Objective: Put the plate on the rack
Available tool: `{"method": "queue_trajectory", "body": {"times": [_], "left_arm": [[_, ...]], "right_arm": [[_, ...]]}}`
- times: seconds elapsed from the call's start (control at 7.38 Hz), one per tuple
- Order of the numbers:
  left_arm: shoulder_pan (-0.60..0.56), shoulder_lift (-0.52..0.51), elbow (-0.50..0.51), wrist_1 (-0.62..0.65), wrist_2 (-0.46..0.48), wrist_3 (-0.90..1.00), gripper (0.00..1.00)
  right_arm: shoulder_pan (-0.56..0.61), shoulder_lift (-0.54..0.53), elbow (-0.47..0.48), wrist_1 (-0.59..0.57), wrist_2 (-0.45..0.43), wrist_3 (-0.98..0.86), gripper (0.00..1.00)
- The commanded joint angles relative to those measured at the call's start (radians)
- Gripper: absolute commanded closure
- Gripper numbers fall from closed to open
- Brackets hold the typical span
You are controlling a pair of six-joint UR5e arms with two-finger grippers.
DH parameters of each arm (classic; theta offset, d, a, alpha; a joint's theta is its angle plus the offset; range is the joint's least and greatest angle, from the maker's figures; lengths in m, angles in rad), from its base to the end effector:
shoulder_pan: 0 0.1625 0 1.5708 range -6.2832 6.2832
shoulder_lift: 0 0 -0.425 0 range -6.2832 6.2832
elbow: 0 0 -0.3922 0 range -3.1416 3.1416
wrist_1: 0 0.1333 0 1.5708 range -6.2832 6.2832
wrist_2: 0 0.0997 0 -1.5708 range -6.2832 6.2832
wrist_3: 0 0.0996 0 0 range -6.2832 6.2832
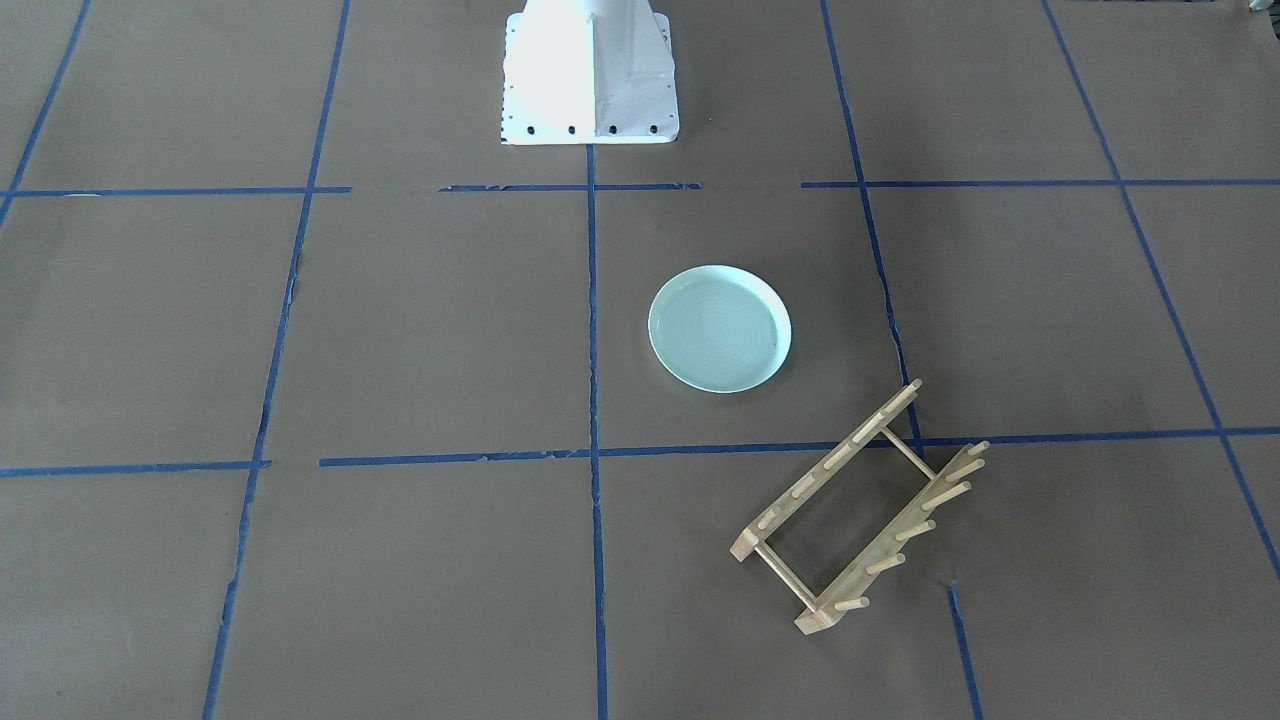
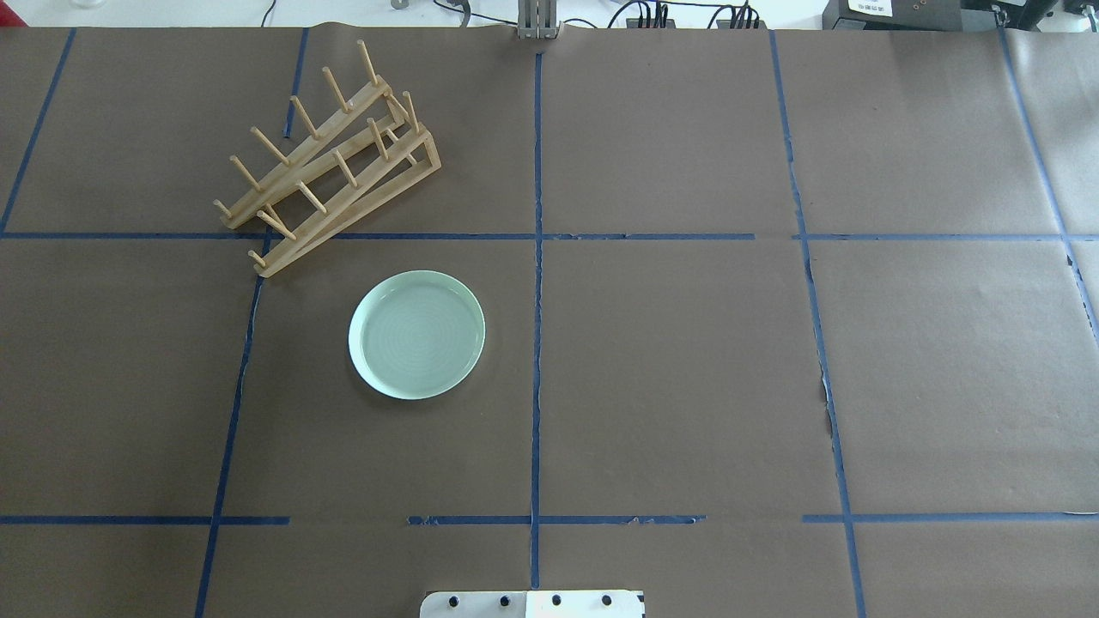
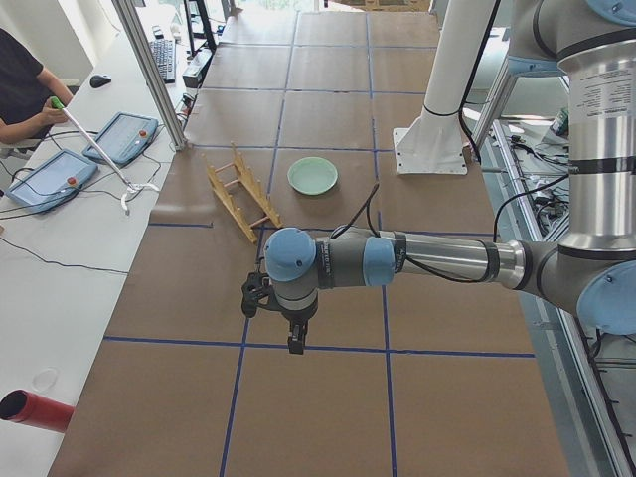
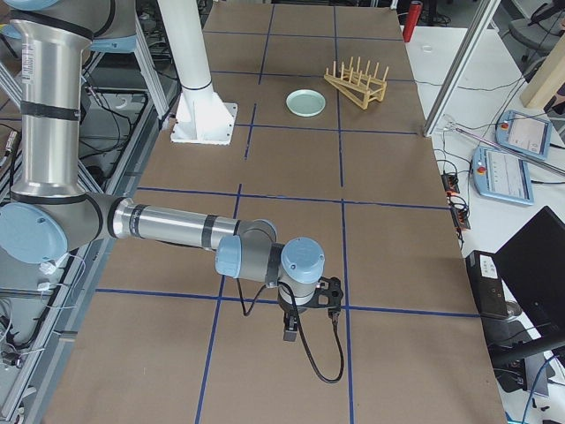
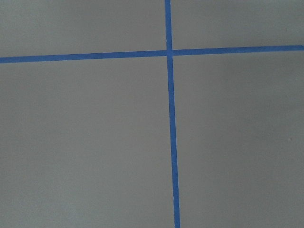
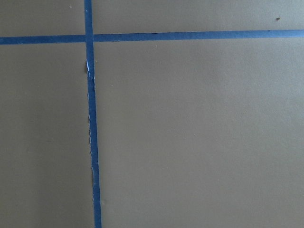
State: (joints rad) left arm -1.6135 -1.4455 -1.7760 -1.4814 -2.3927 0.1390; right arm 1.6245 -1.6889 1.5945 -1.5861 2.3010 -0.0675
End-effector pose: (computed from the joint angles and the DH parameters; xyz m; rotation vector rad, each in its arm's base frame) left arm -0.0789 -0.4339 0.6216 0.0657 0.8196 0.0869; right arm 0.0899 -0.4271 0.7062 -0.0604 -0.7344 0.0269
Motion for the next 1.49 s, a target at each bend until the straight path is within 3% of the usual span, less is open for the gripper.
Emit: {"method": "queue_trajectory", "body": {"times": [0.0,0.27,0.54,0.68,0.81,1.08,1.22,1.35], "left_arm": [[0.020,-0.001,-0.009,-0.144,-0.095,-0.098,0.00],[0.157,-0.047,-0.066,-0.244,-0.111,-0.467,0.00],[0.300,-0.127,-0.130,-0.244,-0.109,-0.692,0.00],[0.390,-0.162,-0.188,-0.247,-0.105,-0.892,0.00],[0.485,-0.264,-0.189,-0.241,-0.059,-1.080,0.00],[0.710,-0.517,-0.073,-0.200,0.041,-1.441,0.00],[0.786,-0.635,0.013,-0.138,0.096,-1.491,0.00],[0.861,-0.712,0.080,-0.132,0.216,-1.504,0.00]], "right_arm": [[0.000,0.000,-0.001,0.000,0.000,0.000,0.00],[0.000,0.000,0.001,0.000,0.000,0.000,0.00],[0.000,0.000,0.001,0.000,0.000,0.000,0.00],[0.000,0.000,-0.001,0.000,0.000,0.000,0.00],[0.000,0.000,0.001,0.000,0.000,0.000,0.00],[0.000,0.000,0.001,0.000,0.000,0.000,0.00],[0.000,0.000,0.001,0.000,0.000,0.000,0.00],[0.000,0.000,0.001,0.000,0.000,0.000,0.00]]}}
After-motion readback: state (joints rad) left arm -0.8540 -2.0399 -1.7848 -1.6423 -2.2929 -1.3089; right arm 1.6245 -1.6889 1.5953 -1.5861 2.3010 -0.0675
